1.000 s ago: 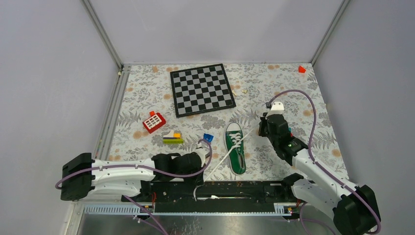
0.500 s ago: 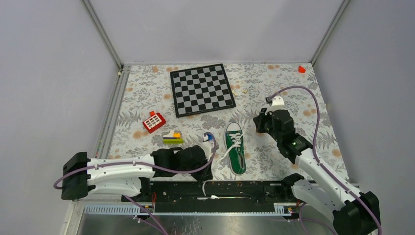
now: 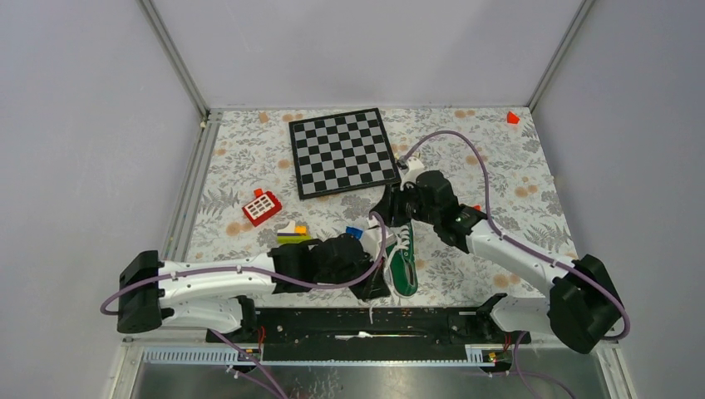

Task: Tie the shoes
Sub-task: Tie the shoelace on the shoe.

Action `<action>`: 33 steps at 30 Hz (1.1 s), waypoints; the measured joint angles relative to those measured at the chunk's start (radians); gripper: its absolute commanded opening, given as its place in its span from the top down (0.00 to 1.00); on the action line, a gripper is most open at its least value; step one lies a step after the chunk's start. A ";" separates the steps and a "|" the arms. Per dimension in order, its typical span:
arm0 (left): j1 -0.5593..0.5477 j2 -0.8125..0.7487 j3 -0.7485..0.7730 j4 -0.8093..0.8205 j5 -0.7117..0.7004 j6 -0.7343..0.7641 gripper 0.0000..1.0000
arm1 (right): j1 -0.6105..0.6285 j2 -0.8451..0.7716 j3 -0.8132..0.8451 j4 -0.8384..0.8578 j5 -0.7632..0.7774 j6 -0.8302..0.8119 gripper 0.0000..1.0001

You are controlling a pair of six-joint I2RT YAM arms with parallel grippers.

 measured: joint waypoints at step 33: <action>0.262 0.865 0.887 0.080 0.196 0.034 0.08 | -0.214 -1.151 -0.240 -0.845 0.674 0.186 0.00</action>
